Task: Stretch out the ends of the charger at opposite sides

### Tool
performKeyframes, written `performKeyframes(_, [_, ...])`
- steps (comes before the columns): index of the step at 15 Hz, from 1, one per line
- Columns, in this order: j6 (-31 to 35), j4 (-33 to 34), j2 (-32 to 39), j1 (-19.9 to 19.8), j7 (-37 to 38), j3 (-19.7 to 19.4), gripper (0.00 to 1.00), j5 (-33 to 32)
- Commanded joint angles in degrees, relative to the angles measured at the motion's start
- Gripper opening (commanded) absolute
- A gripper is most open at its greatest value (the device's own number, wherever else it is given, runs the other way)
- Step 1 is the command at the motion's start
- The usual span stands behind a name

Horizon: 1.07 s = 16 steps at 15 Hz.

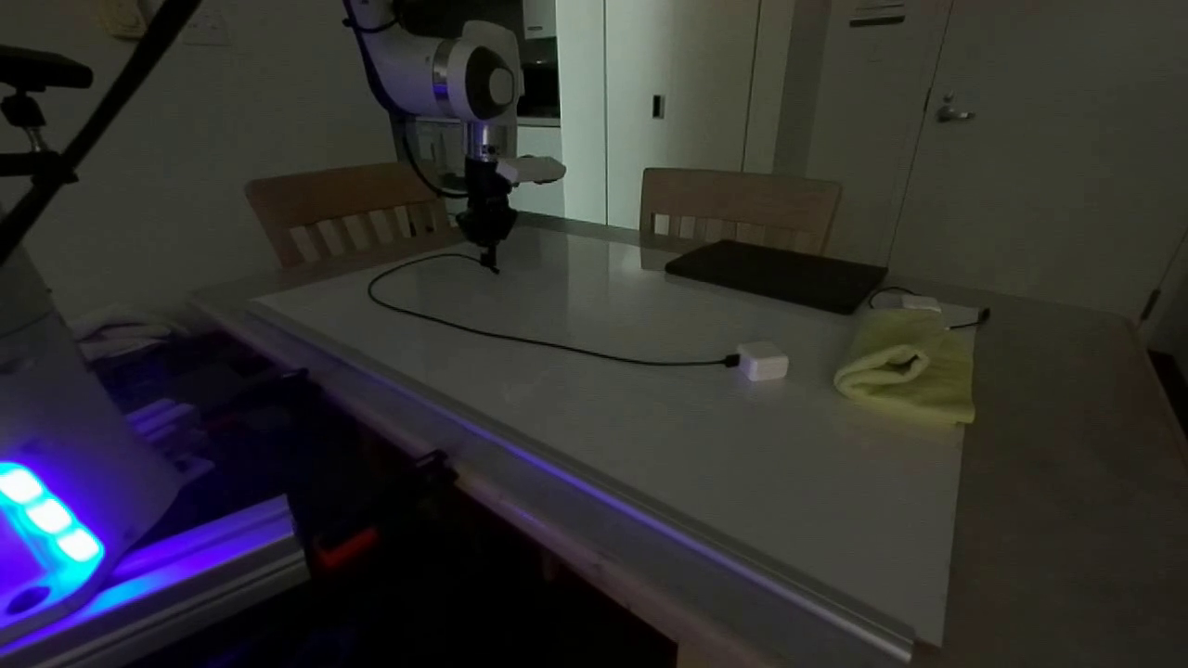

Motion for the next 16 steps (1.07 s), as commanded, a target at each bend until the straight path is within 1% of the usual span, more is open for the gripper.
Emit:
performKeyframes(1, [-0.15, 0.73, 0.46, 0.88, -0.73, -0.54, 0.03, 0.84])
performKeyframes(4, [-0.14, 0.75, 0.53, 1.02, -0.37, -0.68, 0.03, 0.80])
performKeyframes(5, [-0.14, 0.75, 0.53, 1.02, -0.37, -0.72, 0.01, 0.80])
performKeyframes(6, [-0.61, 0.90, 0.69, 0.53, -1.54, -0.02, 0.01, 1.23])
performKeyframes(7, [-1.12, 1.86, 1.55, 0.11, -4.35, 0.97, 0.01, 1.06])
performKeyframes(8, [-2.21, 3.20, 2.48, 0.68, -6.56, 1.15, 0.01, 0.10])
performKeyframes(11, [-5.86, 6.33, 4.58, 3.43, -12.18, 1.03, 0.01, -1.94])
performKeyframes(13, [-8.05, 9.66, 6.48, 5.39, -15.94, 0.90, 0.01, -3.05])
performKeyframes(16, [-9.32, 14.51, 9.11, 6.79, -23.48, 1.69, 0.01, -3.76])
